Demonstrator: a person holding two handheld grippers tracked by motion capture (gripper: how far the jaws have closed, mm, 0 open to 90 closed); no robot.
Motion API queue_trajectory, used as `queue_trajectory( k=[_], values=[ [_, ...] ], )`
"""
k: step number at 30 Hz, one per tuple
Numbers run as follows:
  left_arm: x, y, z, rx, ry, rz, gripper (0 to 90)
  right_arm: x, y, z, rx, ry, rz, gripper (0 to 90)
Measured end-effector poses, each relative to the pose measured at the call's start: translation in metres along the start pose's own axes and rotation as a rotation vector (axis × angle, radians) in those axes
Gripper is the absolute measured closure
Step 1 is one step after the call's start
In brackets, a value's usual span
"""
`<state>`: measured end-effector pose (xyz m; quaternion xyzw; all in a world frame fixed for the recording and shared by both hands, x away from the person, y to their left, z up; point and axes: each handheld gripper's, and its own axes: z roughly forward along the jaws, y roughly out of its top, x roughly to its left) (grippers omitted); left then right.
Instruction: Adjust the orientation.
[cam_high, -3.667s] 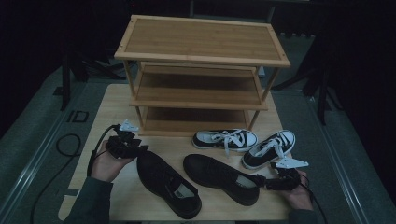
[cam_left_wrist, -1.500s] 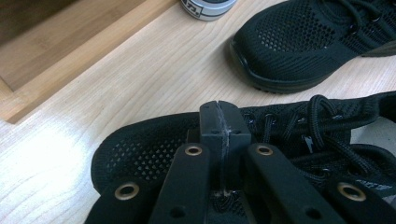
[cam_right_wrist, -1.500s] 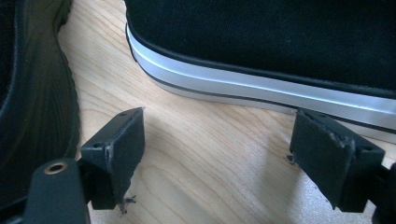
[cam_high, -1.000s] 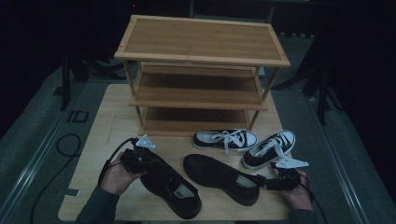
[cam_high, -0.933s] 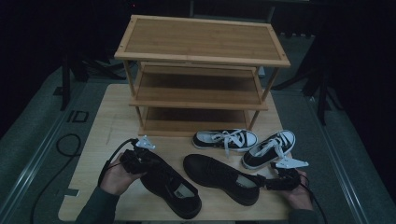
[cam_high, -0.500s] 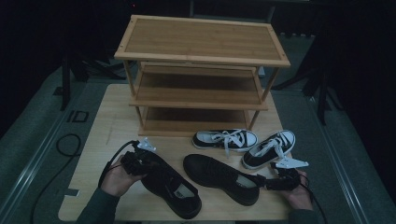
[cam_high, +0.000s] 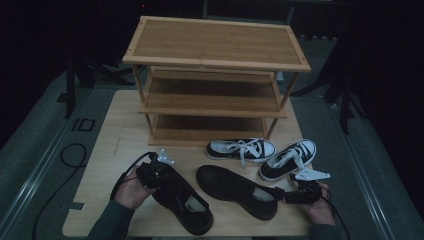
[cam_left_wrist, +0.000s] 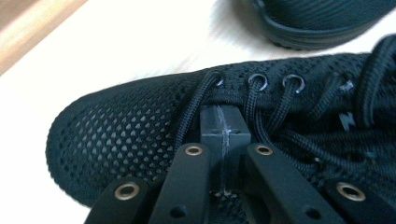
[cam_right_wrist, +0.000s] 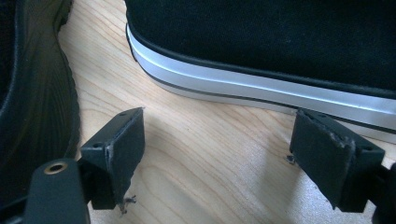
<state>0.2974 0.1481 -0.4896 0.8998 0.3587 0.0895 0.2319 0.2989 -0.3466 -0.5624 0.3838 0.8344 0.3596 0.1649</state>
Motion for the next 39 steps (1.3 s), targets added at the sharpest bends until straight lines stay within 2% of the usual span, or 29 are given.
queue_trajectory(
  k=[5, 8, 18, 27, 35, 39],
  values=[
    [0.007, 0.003, 0.0, 0.001, 0.016, -0.003, 90.0, 0.0, 0.0, 0.0, 0.0, 0.0, 0.0, 17.9],
    [0.014, 0.005, 0.001, -0.005, 0.021, -0.019, 90.0, 0.0, 0.0, 0.0, 0.0, 0.0, -0.001, 17.9],
    [0.032, 0.016, 0.006, -0.013, 0.006, -0.037, 90.0, 0.0, 0.0, 0.0, 0.0, 0.001, -0.002, 17.9],
    [0.036, 0.029, 0.01, -0.018, 0.008, -0.039, 90.0, 0.0, 0.0, 0.0, 0.0, 0.001, -0.002, 17.9],
    [0.041, 0.028, 0.006, -0.03, -0.016, -0.057, 90.0, 0.0, 0.0, 0.0, 0.0, 0.001, -0.002, 18.0],
    [0.04, 0.028, 0.002, -0.034, -0.01, -0.056, 90.0, 0.0, 0.0, 0.0, 0.0, 0.001, -0.002, 17.9]
  ],
)
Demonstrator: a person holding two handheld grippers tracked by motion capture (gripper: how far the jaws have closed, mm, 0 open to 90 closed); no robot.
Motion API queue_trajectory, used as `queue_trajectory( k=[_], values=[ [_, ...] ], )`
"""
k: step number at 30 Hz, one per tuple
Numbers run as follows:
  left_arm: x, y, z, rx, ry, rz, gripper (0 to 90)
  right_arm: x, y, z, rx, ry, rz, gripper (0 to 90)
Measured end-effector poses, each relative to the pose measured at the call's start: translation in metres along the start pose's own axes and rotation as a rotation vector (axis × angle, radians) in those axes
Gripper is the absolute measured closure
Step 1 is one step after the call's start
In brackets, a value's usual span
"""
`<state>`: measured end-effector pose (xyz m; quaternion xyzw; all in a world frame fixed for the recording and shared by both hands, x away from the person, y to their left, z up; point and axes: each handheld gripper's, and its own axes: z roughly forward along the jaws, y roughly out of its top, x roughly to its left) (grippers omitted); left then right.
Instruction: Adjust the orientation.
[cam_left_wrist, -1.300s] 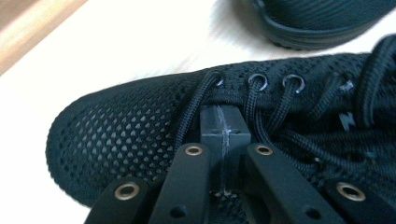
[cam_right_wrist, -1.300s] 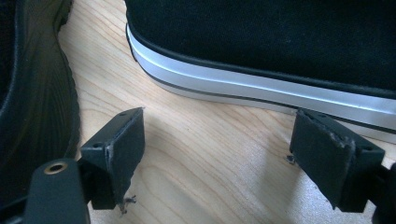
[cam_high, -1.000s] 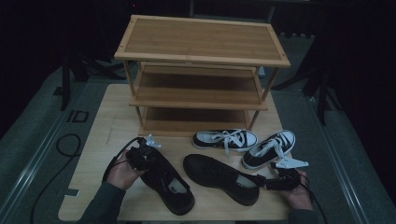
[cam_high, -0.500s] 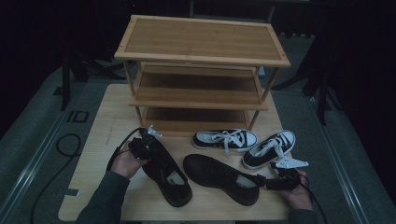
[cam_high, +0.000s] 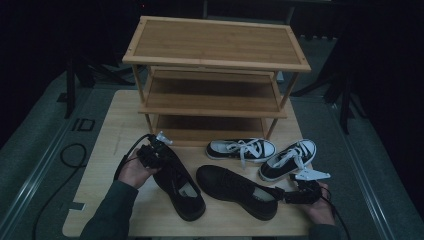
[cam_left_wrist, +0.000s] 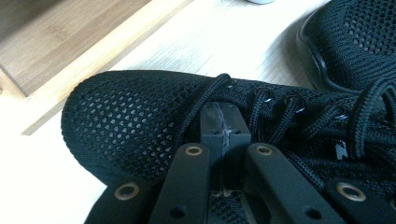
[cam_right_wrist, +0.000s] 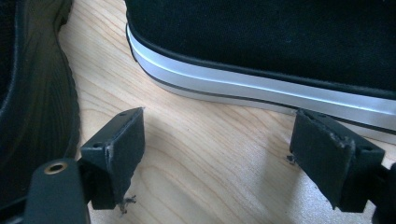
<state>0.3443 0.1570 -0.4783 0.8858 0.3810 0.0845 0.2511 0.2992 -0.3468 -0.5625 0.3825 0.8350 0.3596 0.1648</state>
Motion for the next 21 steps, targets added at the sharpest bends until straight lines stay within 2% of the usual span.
queue_trajectory(
  k=[3, 8, 14, 15, 16, 21],
  values=[
    [-0.001, 0.0, -0.004, -0.009, 0.015, -0.005, 88.5, 0.0, 0.0, 0.0, 0.0, 0.0, 0.0, 17.9],
    [-0.001, 0.0, -0.013, -0.021, 0.027, -0.016, 76.7, 0.0, 0.0, 0.0, 0.0, 0.0, 0.0, 18.0],
    [-0.003, 0.0, -0.02, -0.042, 0.024, -0.024, 68.0, 0.0, 0.0, 0.0, 0.0, 0.0, 0.0, 17.9],
    [-0.006, 0.0, -0.025, -0.053, 0.006, -0.023, 64.6, 0.0, 0.0, 0.0, 0.0, 0.0, 0.001, 17.9],
    [-0.007, 0.0, -0.026, -0.051, 0.007, -0.019, 63.1, 0.0, 0.0, 0.0, 0.0, 0.0, 0.0, 18.0],
    [-0.013, 0.001, -0.032, -0.064, -0.002, -0.018, 60.0, 0.0, 0.0, 0.0, 0.0, 0.0, 0.0, 17.9]
  ],
)
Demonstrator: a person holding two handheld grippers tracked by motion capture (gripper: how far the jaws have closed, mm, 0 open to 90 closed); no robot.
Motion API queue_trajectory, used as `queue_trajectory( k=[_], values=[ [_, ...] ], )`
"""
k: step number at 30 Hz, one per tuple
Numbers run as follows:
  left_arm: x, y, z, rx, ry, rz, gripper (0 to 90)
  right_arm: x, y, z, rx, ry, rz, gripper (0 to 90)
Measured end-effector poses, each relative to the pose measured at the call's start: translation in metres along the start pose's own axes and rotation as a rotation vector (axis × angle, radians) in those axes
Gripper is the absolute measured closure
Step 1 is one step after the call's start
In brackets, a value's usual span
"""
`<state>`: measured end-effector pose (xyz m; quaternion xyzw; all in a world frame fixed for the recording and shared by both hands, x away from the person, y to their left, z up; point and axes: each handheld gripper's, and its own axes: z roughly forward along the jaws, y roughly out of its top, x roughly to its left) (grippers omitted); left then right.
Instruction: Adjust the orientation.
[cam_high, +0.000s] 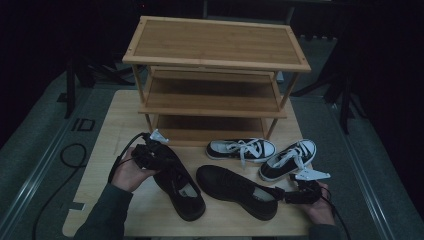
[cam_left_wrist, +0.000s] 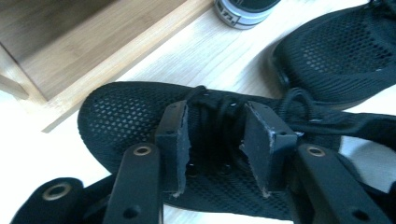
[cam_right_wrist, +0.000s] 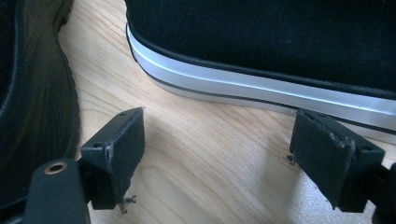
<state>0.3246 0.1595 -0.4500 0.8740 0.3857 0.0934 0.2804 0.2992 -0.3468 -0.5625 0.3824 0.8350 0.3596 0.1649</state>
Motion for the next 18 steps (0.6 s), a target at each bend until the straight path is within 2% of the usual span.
queue_trajectory(
  k=[10, 13, 18],
  values=[
    [-0.015, 0.004, -0.014, -0.03, 0.004, 0.007, 53.2, 0.0, 0.0, 0.0, -0.001, 0.001, 0.0, 17.9],
    [-0.018, 0.005, -0.016, -0.037, -0.009, 0.002, 51.3, 0.0, 0.0, 0.0, -0.001, 0.001, 0.0, 17.9],
    [-0.026, 0.007, -0.018, -0.034, -0.008, 0.005, 43.6, 0.0, 0.0, 0.0, -0.001, 0.001, 0.001, 17.9]
  ],
)
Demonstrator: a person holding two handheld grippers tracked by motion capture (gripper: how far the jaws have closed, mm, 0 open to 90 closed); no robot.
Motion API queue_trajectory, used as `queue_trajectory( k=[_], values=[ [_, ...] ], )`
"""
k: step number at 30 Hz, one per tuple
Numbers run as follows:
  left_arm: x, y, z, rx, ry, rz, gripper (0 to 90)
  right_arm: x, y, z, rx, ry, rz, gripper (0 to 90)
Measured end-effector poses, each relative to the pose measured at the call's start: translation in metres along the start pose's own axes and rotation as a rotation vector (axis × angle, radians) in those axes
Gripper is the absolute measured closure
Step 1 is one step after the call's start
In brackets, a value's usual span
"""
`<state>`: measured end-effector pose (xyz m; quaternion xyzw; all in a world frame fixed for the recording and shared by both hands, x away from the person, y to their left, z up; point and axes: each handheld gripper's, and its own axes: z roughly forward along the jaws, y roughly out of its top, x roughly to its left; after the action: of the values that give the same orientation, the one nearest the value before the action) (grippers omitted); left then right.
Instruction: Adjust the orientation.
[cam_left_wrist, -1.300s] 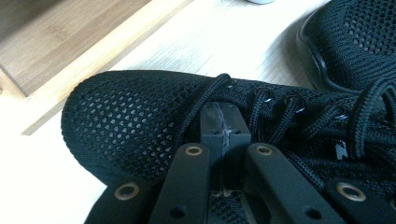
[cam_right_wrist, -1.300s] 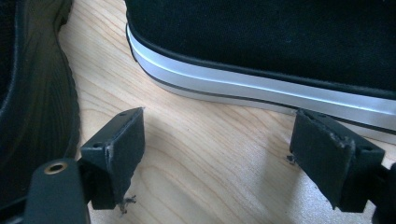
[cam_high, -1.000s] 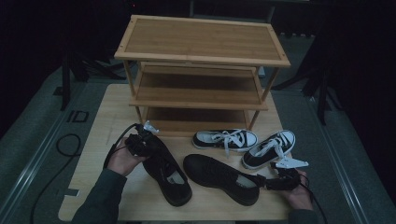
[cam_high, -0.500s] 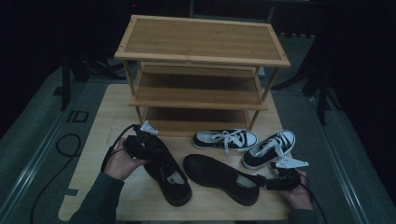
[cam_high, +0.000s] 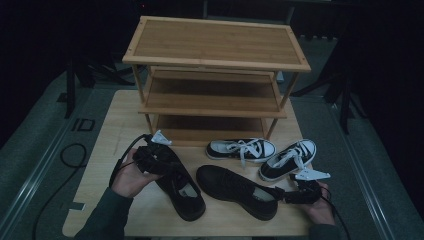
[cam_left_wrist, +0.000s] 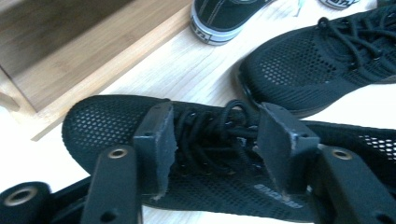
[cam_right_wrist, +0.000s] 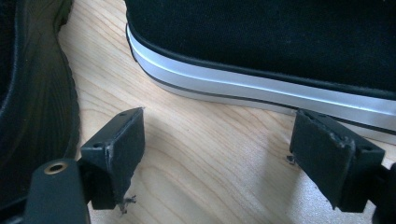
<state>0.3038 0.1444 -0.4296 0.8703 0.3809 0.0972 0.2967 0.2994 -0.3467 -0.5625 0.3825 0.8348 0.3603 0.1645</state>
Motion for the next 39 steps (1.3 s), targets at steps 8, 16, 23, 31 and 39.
queue_trajectory(
  k=[8, 16, 23, 31, 39],
  values=[
    [-0.007, -0.003, 0.007, 0.022, 0.022, 0.004, 32.7, 0.0, 0.0, 0.0, 0.0, 0.001, 0.001, 17.9],
    [-0.008, -0.013, 0.011, 0.058, 0.017, -0.005, 32.4, 0.0, 0.0, 0.0, 0.0, 0.0, -0.001, 17.9],
    [-0.008, -0.018, 0.012, 0.104, 0.036, -0.019, 38.6, 0.0, 0.0, 0.0, 0.0, 0.0, -0.001, 17.9],
    [-0.005, -0.023, 0.006, 0.138, -0.016, -0.011, 65.4, 0.0, 0.0, 0.0, 0.0, 0.001, -0.001, 17.9],
    [0.006, -0.03, -0.004, 0.155, 0.004, -0.004, 82.8, 0.0, 0.0, 0.0, 0.0, 0.001, -0.002, 17.9]
  ],
)
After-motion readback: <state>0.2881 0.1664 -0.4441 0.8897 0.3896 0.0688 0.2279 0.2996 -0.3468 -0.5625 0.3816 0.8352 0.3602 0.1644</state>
